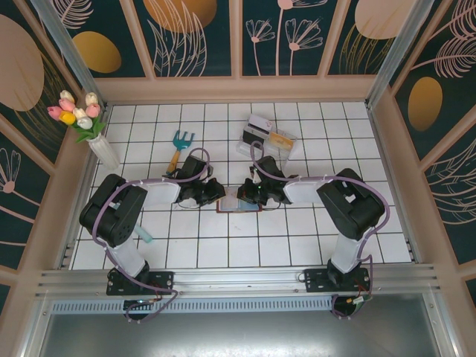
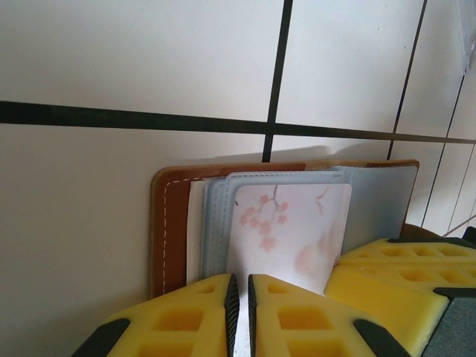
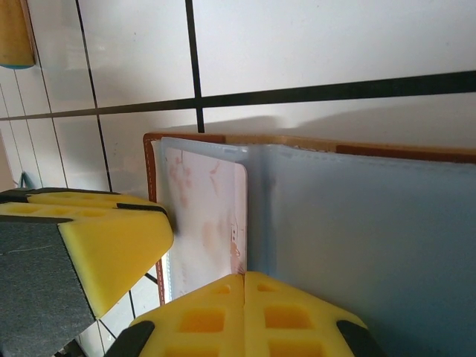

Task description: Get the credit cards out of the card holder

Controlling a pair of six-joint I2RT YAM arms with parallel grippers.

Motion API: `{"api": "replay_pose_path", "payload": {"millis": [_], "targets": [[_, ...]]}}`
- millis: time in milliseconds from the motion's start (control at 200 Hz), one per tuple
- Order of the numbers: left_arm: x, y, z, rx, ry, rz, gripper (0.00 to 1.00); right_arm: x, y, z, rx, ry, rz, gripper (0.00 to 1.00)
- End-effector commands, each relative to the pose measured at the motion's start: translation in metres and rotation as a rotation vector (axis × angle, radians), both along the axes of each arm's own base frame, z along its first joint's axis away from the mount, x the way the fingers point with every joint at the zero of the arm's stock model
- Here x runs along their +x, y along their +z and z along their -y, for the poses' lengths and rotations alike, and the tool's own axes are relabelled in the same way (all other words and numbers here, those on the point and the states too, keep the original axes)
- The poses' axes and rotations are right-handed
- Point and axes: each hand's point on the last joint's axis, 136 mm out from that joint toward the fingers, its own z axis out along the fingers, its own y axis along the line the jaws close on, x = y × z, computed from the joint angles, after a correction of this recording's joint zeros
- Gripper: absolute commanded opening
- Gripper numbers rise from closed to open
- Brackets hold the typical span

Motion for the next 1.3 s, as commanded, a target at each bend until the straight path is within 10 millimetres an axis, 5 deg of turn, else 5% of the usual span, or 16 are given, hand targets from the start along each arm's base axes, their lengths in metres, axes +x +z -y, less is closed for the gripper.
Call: {"api": "replay_pose_path", "payload": {"millis": [0, 455, 596, 776, 996, 1296], "targets": [[-0.02, -0.028, -0.017, 0.111, -0.007, -0.091, 0.16, -0.006, -0.001, 0.017, -0.043, -0.004, -0.004, 0.0], [-0.013, -0.019, -0.014, 0.112, -0.024, -0.063, 0.1, -0.013, 0.005, 0.03, -0.036, 0.005, 0.008, 0.0], [-0.001, 0.008, 0.0, 0.049, -0.057, 0.008, 0.11, -0.012, 0.007, 0.032, -0.035, 0.005, 0.02, 0.0], [-0.003, 0.073, 0.041, -0.257, -0.17, 0.126, 0.16, -0.014, 0.022, 0.027, 0.041, 0.056, 0.065, 0.0], [-0.009, 0.029, 0.03, -0.112, -0.152, 0.033, 0.1, -0.011, 0.02, 0.021, 0.073, 0.058, 0.052, 0.0], [-0.019, -0.006, 0.024, 0.001, -0.16, -0.032, 0.0, -0.011, 0.024, 0.015, 0.129, 0.064, 0.045, 0.01]]}}
